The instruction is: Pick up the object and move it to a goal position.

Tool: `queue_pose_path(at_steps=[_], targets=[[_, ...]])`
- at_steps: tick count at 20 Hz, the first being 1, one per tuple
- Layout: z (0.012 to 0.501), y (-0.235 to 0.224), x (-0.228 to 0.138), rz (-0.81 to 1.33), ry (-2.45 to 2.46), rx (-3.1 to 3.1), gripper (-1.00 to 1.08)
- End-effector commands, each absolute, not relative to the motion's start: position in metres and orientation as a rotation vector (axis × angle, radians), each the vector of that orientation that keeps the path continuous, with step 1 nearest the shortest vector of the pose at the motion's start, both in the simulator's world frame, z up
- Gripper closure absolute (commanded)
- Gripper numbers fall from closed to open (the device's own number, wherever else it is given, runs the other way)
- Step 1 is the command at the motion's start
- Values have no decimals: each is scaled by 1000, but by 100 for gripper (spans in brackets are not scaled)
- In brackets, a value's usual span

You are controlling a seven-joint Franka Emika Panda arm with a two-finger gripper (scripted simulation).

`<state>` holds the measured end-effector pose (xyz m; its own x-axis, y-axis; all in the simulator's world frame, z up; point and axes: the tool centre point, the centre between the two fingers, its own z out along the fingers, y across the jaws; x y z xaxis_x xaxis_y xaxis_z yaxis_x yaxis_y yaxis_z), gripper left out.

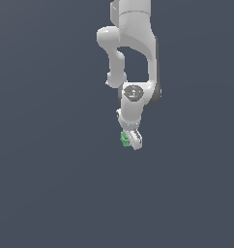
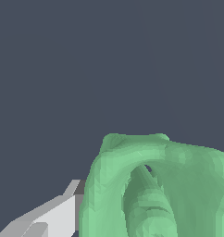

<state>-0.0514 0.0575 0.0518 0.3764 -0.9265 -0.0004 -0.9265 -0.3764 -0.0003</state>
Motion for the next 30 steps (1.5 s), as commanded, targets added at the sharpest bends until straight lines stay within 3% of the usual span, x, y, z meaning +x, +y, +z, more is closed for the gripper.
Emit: queue_pose_path(at_steps=[1, 30], targets=[[59, 49, -55, 0, 1755, -2604, 108], [237, -150, -140, 2, 1756, -2604, 108]])
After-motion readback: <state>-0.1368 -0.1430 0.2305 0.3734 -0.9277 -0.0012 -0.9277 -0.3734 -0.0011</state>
